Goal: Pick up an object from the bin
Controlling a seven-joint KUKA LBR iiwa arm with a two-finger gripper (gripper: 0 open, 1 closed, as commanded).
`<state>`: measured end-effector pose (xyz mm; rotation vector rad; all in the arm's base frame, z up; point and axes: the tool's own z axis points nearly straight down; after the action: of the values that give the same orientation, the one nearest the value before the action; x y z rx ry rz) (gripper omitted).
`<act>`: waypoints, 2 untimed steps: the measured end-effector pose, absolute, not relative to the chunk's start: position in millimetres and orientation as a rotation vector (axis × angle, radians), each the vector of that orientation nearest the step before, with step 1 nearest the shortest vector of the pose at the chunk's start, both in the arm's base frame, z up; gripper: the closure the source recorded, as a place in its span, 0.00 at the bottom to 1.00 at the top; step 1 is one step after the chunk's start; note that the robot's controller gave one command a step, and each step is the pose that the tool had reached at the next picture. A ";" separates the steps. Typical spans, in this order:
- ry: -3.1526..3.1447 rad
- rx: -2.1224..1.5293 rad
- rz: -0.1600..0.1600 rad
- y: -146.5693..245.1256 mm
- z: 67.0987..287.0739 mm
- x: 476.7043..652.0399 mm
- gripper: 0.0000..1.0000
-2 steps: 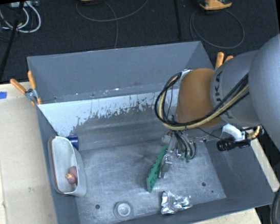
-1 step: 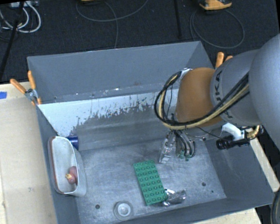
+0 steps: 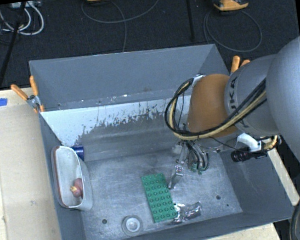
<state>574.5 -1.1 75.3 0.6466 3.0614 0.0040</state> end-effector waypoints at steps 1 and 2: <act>3.000 0.956 0.001 60.3 102.4 499.8 0.00; 2.992 0.919 0.003 73.7 76.5 480.4 0.00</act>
Offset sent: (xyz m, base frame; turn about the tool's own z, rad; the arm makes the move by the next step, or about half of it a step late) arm -0.0731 0.0584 0.0275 0.2043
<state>480.4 73.7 76.5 0.9191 2.9916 0.0029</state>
